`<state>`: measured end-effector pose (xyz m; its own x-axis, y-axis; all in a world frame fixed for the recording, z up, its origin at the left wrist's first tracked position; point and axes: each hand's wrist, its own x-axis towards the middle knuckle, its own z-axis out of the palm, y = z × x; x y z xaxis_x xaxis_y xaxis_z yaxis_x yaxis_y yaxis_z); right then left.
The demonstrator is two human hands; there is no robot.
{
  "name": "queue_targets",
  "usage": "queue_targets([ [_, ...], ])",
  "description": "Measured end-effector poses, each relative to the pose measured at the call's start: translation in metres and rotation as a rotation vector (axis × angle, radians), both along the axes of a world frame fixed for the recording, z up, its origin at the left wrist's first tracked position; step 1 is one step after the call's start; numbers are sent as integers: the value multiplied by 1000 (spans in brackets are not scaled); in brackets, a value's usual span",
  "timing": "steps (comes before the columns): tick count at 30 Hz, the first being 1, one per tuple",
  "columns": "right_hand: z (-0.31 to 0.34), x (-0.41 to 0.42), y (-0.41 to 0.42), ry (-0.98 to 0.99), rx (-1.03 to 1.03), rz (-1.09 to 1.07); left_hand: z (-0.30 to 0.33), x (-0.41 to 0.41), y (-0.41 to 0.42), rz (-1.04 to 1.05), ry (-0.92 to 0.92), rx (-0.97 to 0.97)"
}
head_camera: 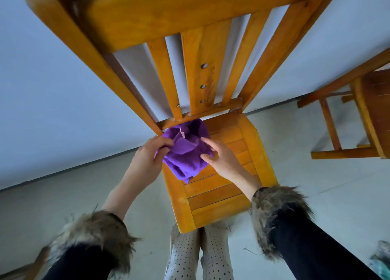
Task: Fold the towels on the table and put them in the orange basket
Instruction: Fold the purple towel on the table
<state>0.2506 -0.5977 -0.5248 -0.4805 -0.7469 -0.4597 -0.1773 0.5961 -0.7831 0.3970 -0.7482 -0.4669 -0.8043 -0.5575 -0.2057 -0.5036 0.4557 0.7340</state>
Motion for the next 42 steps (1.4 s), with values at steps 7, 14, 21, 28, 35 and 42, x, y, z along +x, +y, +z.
queue_targets([
  [7,-28,30,-5,239,238,246,-32,55,-4,-199,-346,-111],
  [14,-87,43,-5,638,365,379,-96,62,2,-65,-539,-40],
  [21,-120,21,-15,931,339,372,-150,25,36,-211,-459,-273],
  [28,-88,32,-22,336,-12,-44,-145,-10,46,19,-317,-206],
  [35,-3,33,-25,632,-30,29,-51,8,21,167,37,-23],
  [42,114,32,-35,548,-79,-210,84,22,3,184,179,-125],
])
